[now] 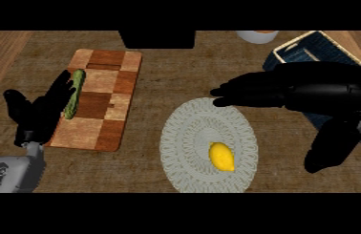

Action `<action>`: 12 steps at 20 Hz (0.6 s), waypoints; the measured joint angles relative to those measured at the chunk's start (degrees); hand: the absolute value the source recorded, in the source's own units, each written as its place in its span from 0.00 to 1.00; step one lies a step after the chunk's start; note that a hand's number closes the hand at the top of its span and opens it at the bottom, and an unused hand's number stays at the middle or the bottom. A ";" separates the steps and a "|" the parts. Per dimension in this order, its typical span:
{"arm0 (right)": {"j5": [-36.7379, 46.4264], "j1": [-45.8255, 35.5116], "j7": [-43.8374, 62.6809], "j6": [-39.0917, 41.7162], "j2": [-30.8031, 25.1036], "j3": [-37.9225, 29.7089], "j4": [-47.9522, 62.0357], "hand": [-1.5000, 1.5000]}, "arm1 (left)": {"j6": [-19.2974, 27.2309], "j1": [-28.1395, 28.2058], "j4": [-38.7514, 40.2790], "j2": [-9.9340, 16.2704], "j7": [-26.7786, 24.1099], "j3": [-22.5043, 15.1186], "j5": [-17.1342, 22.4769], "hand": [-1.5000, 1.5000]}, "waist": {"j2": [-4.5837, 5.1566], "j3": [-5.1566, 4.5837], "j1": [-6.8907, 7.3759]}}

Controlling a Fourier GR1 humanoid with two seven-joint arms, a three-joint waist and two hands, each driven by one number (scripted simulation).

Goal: Pick the lemon from the placemat and place it in the basket

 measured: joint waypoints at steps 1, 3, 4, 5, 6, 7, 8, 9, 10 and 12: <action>2.62 1.87 -1.81 -0.73 0.54 0.47 -0.54 0.00 | -0.01 -0.03 -0.12 -0.32 0.05 -0.09 -0.20 0.50 | 0.03 0.01 0.04; 7.34 4.28 -5.41 -2.87 1.98 1.50 -0.10 0.00 | -0.28 -0.57 0.42 -0.59 0.14 0.36 -0.34 0.50 | 0.09 0.02 0.13; 9.89 5.69 -7.22 -4.41 2.68 2.40 -0.08 0.00 | 0.04 -1.14 1.19 -1.07 -0.05 0.18 -0.96 0.50 | 0.12 0.02 0.11; 12.27 6.84 -9.03 -5.82 3.25 3.34 0.19 0.00 | 0.06 -0.96 0.33 -0.91 0.73 0.30 -1.04 0.50 | 0.11 0.02 0.19; 14.87 8.10 -11.06 -7.84 3.97 4.63 0.90 0.00 | -0.06 -1.08 0.31 -0.89 0.76 0.49 -1.08 0.50 | 0.14 0.03 0.29; 16.99 9.05 -13.49 -9.59 4.18 5.37 2.01 0.00 | -0.15 -1.58 0.91 -1.21 0.58 0.58 -1.19 0.50 | 0.17 0.02 0.28; 18.73 9.82 -15.32 -11.19 4.74 6.24 2.98 0.00 | -0.65 -1.07 0.51 -0.94 0.51 1.03 -0.95 0.50 | 0.15 0.02 0.34; 20.64 10.67 -17.17 -13.05 5.41 7.34 4.14 0.00 | -0.50 -1.50 0.84 -1.29 0.51 1.11 -1.16 0.50 | 0.14 0.02 0.31; 22.03 10.88 -18.22 -14.64 6.77 8.29 5.75 0.00 | -0.67 -1.47 1.25 -1.35 0.21 1.29 -1.35 0.50 | 0.14 0.01 0.33; 23.48 12.34 -20.40 -16.86 8.65 9.25 7.92 0.00 | -0.86 -1.57 1.19 -1.58 0.47 1.48 -1.61 0.50 | 0.09 -0.01 0.25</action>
